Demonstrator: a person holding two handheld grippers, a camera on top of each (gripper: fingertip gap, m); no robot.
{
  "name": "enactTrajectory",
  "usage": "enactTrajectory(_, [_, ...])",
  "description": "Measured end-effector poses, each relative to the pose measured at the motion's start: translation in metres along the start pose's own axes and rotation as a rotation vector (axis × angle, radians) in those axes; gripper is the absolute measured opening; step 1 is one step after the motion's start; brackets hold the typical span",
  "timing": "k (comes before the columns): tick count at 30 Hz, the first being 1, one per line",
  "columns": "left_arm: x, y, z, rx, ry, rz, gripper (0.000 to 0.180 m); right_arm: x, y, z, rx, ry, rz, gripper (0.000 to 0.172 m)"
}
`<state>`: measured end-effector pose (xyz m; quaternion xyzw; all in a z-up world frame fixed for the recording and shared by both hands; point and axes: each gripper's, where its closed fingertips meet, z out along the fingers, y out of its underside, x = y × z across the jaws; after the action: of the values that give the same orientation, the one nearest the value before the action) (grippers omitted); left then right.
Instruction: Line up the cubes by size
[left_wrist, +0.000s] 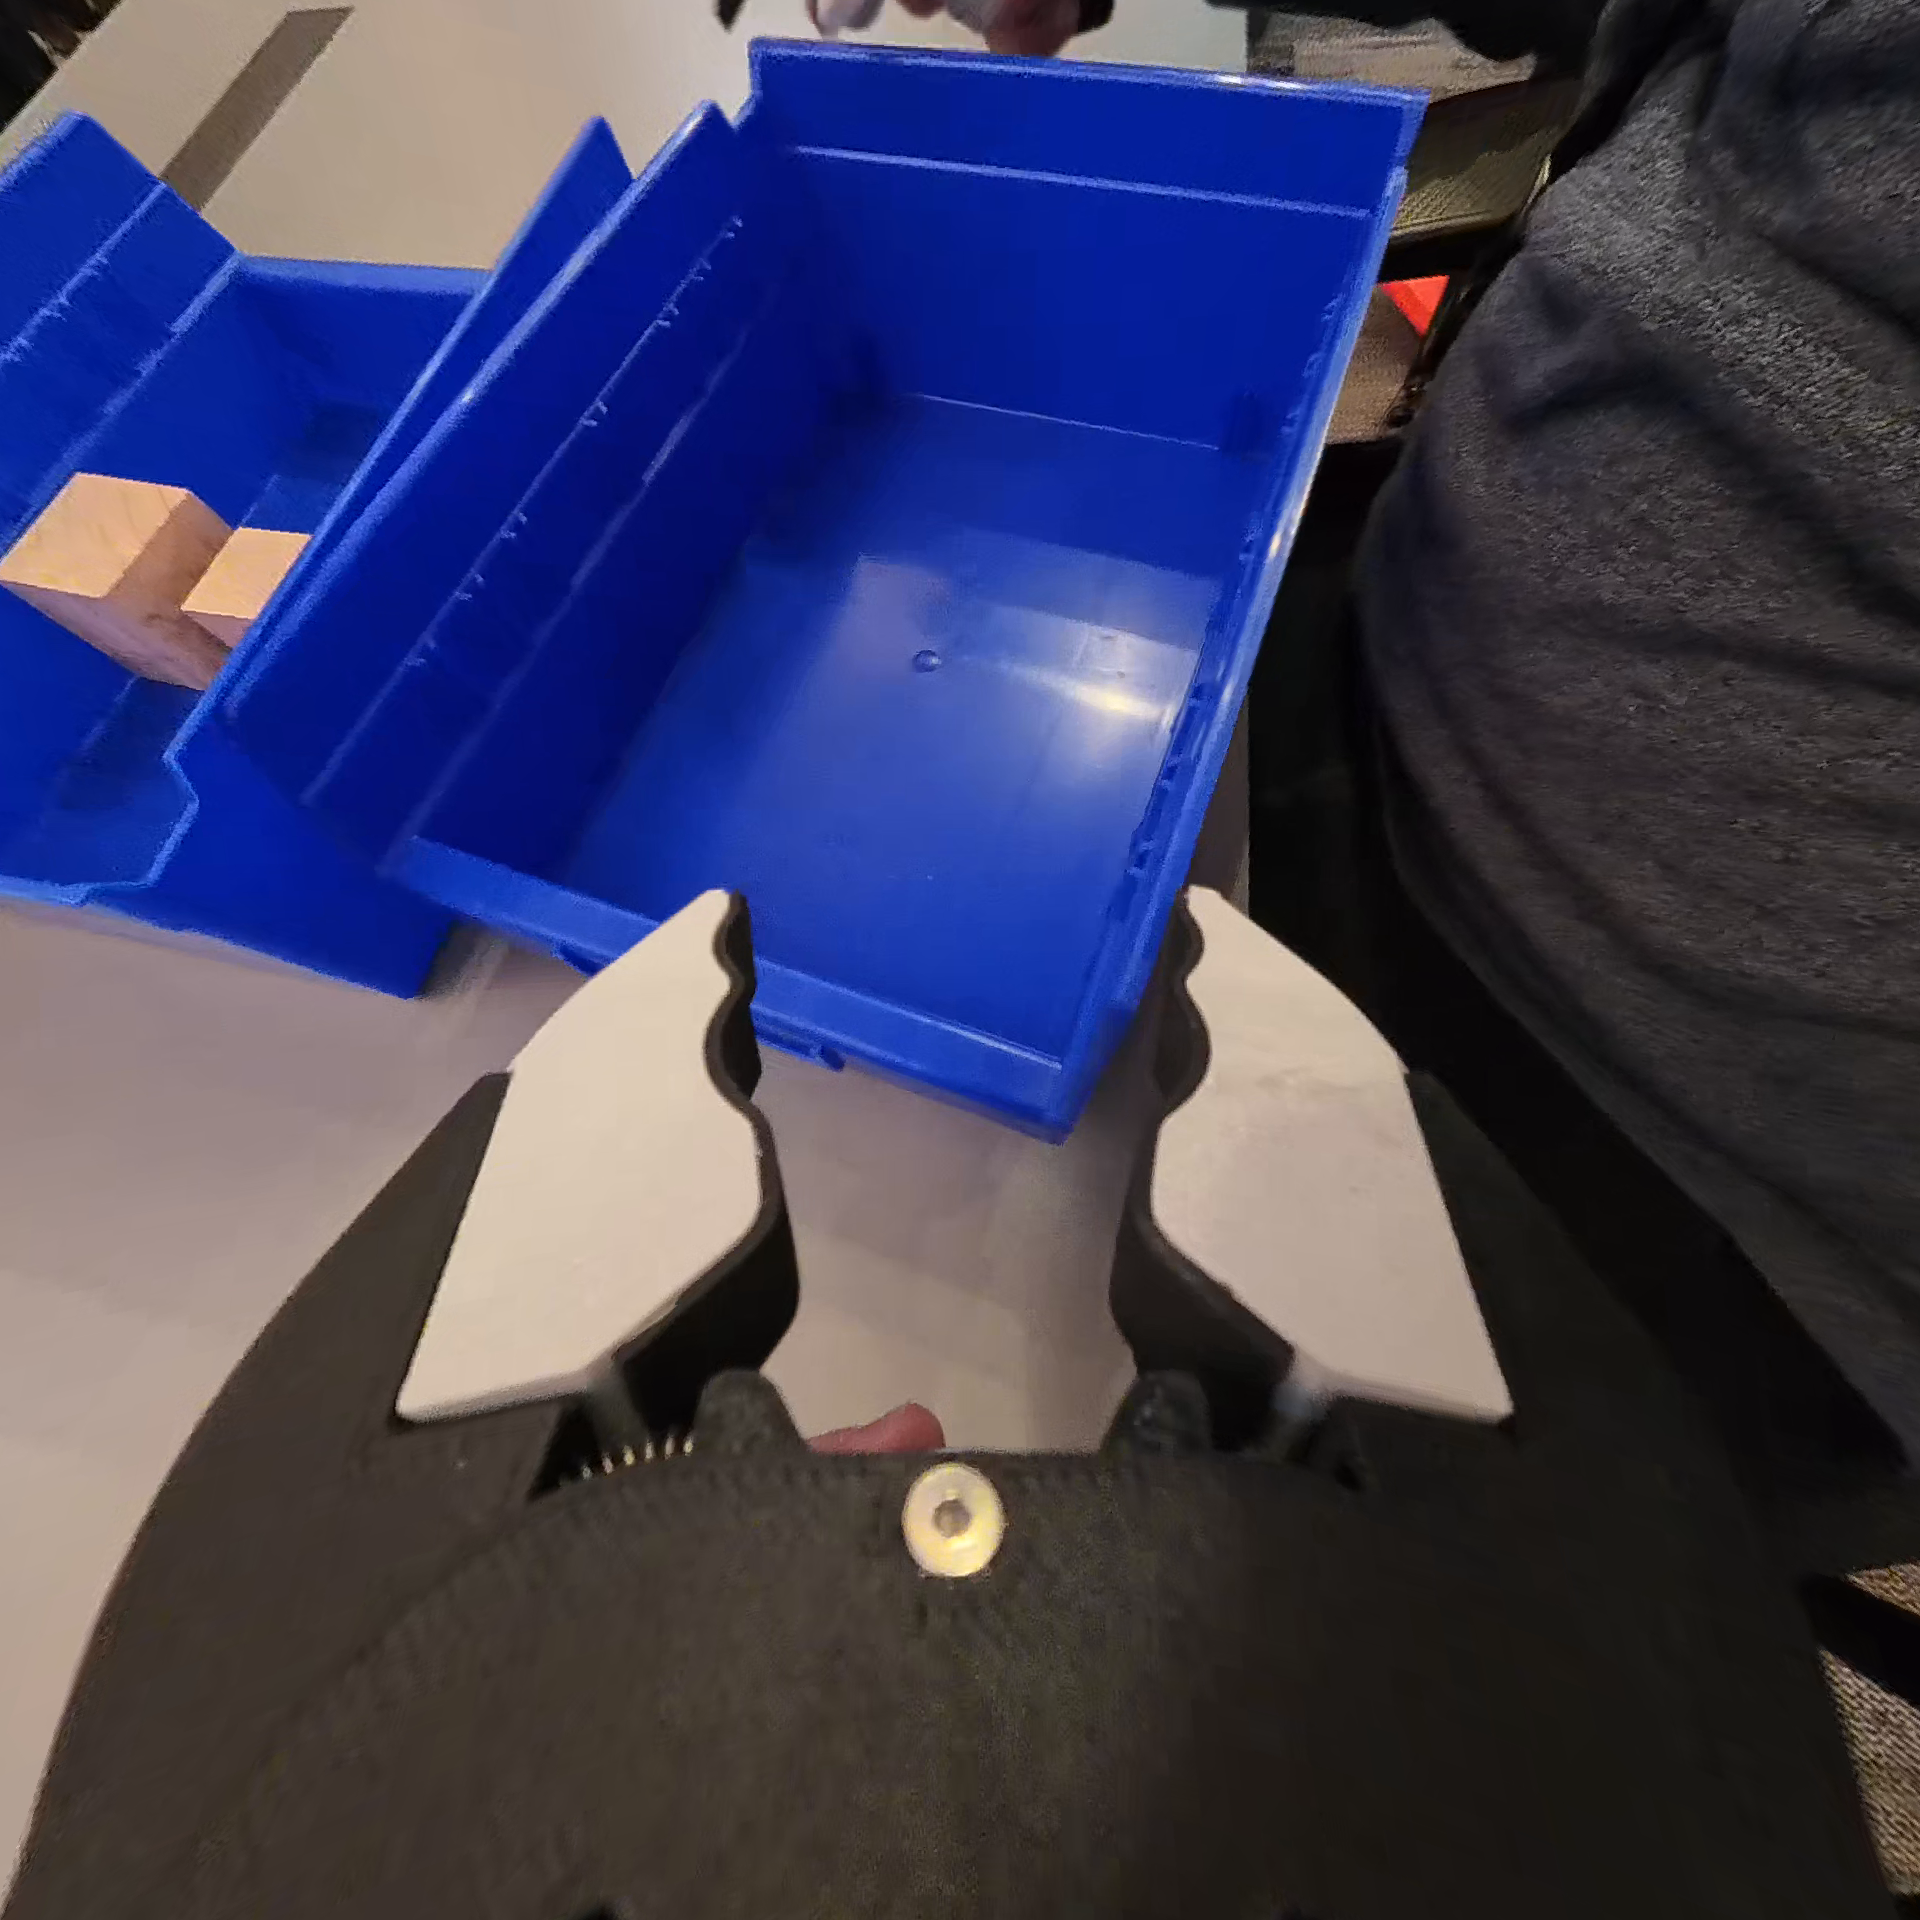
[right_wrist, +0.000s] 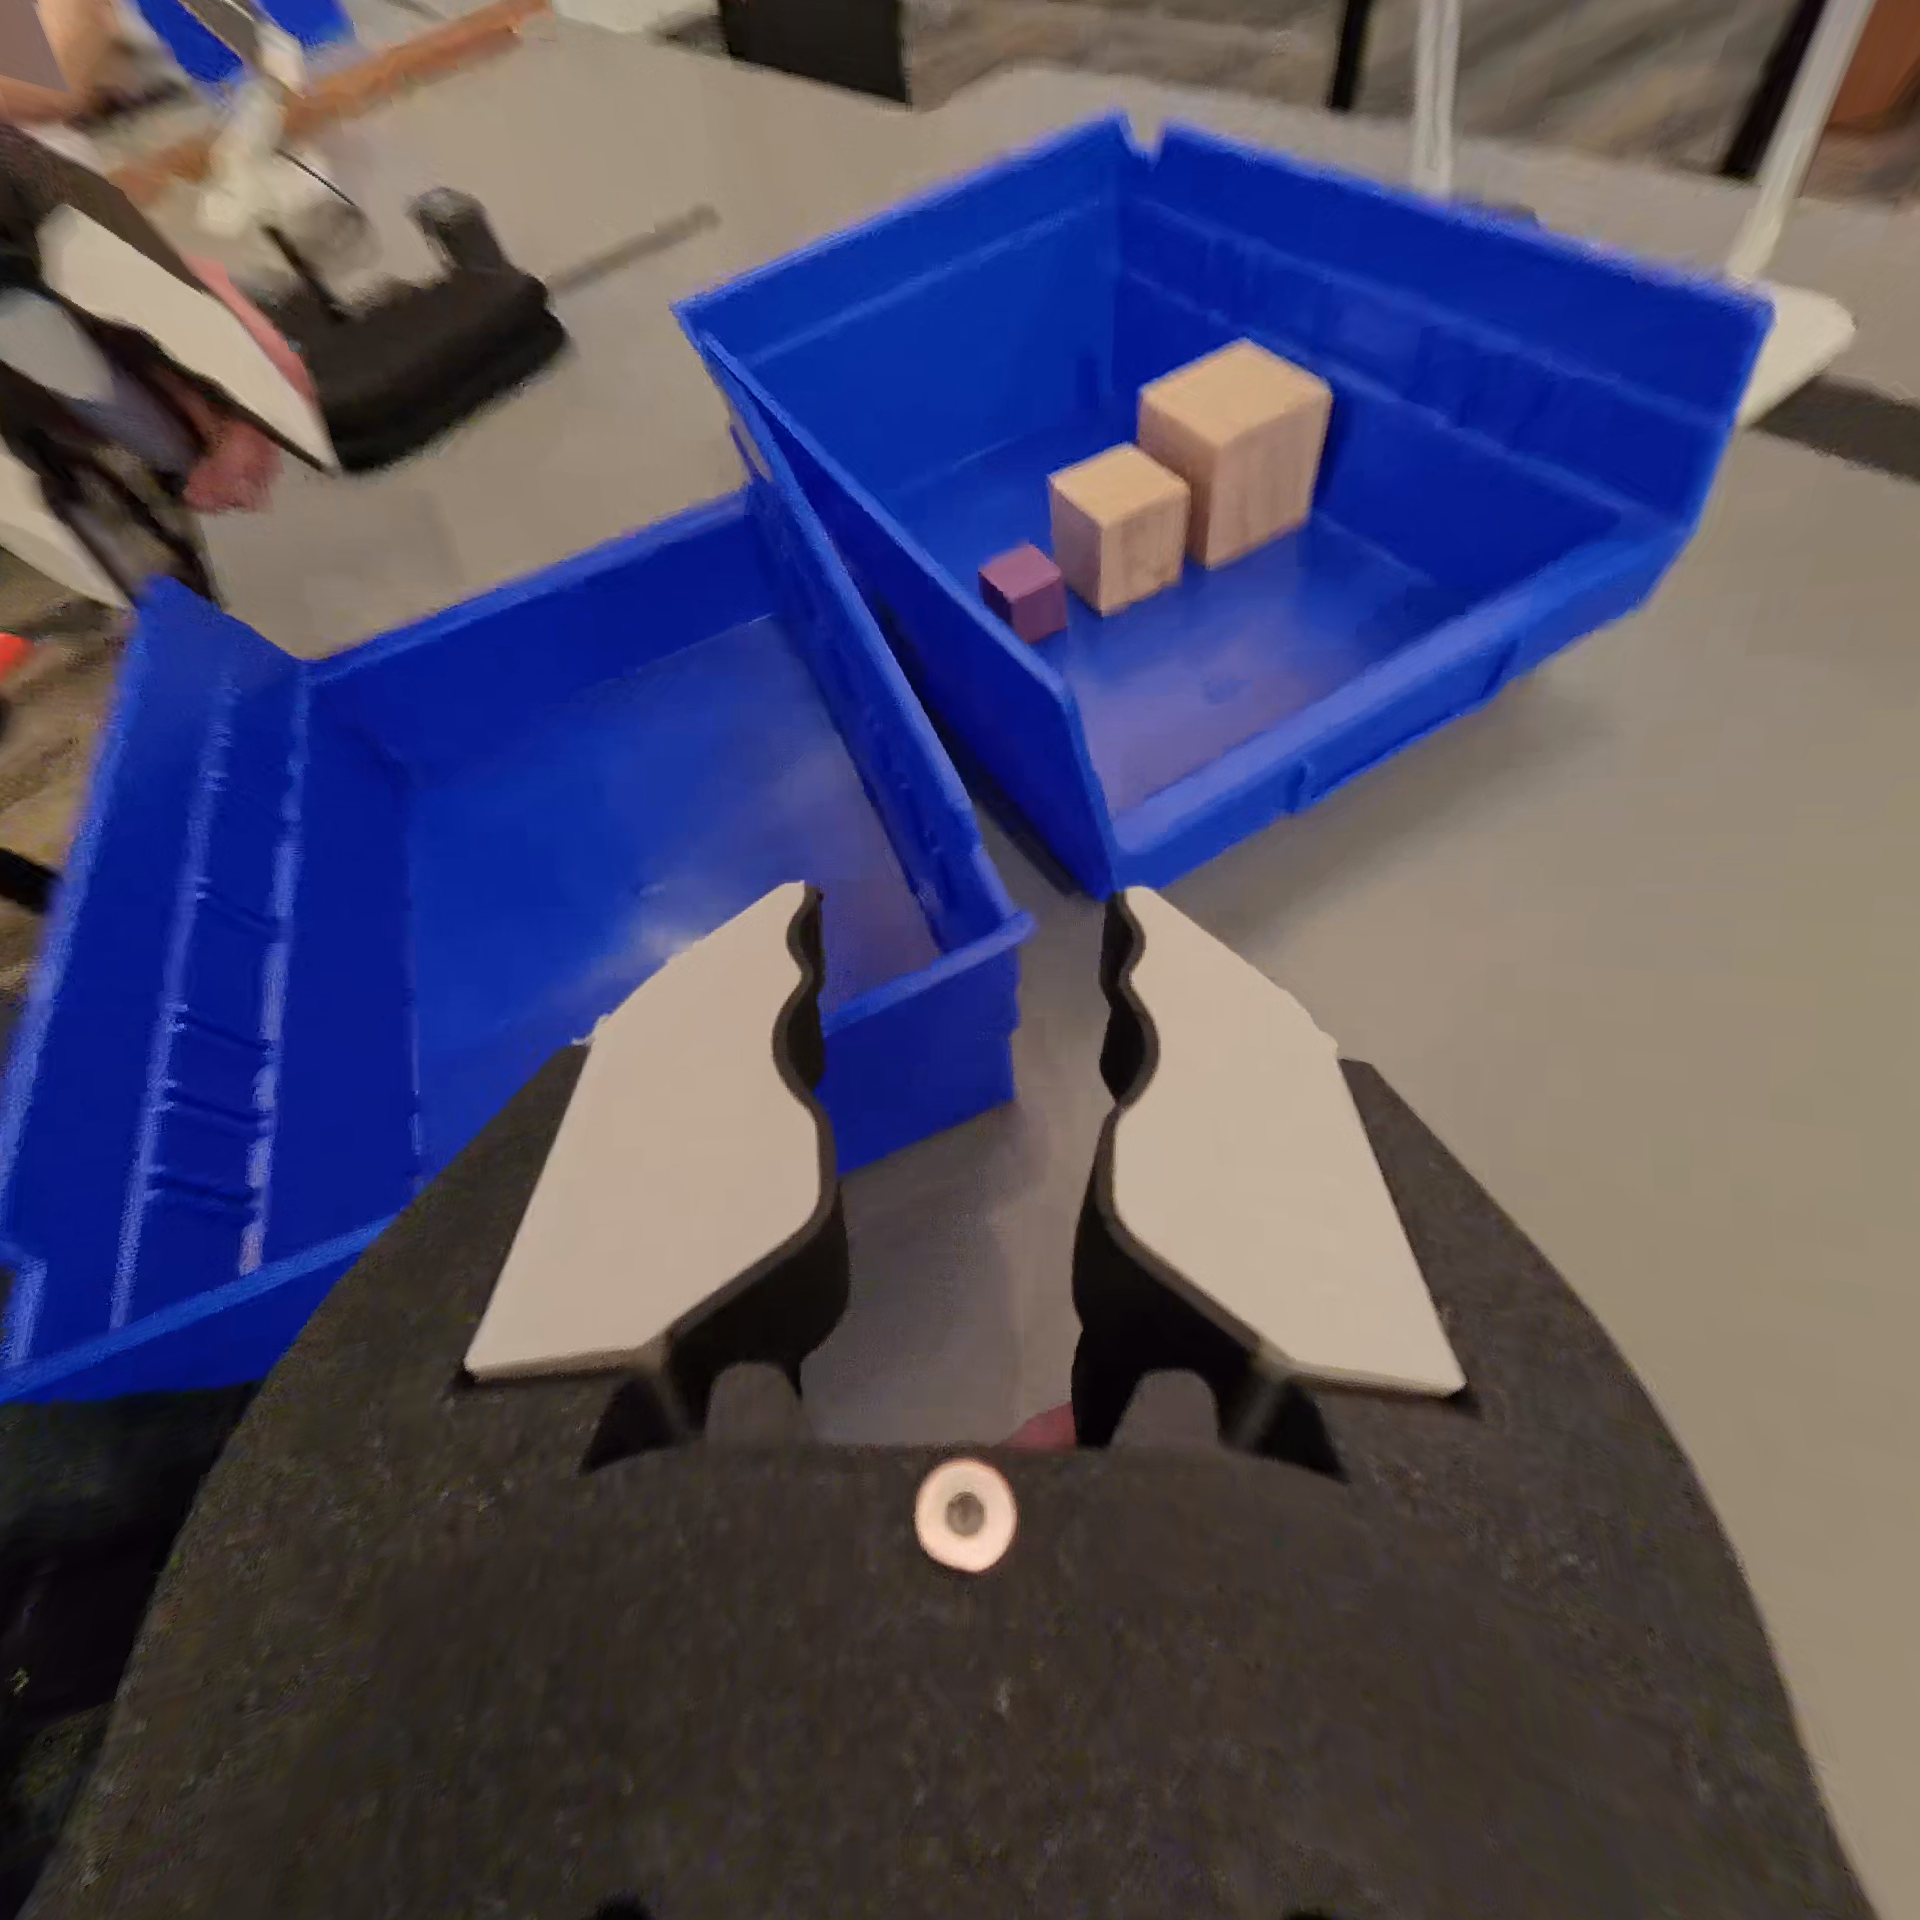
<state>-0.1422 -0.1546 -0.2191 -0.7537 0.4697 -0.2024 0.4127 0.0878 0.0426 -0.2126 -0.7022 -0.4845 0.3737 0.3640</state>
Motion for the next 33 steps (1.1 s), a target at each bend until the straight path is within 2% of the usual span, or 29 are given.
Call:
enactTrajectory(4, [0.002,-0.001,0.004,-0.001,0.040,-0.006,0.073,0.003,0.017,0.001,-0.072,0.125,0.007,0.059])
enactTrajectory(11, [0.012,0.008,0.022,-0.066,0.089,0.017,0.071,-0.008,0.021,0.010,-0.154,0.081,0.028,0.038])
enactTrajectory(21, [-0.017,-0.018,-0.005,-0.011,0.057,0.064,0.066,0.008,0.020,0.006,-0.263,0.133,-0.051,0.025])
enactTrajectory(26, [-0.071,-0.038,0.012,-0.006,-0.113,0.110,0.063,0.027,0.021,-0.005,-0.289,0.134,-0.055,0.019])
enactTrajectory(31, [-0.144,-0.034,0.042,-0.134,-0.379,0.190,0.061,0.047,0.025,-0.020,-0.325,0.134,-0.086,0.018])
enactTrajectory(33, [-0.158,-0.033,0.055,-0.175,-0.399,0.225,0.060,0.056,0.027,-0.027,-0.341,0.139,-0.092,0.018])
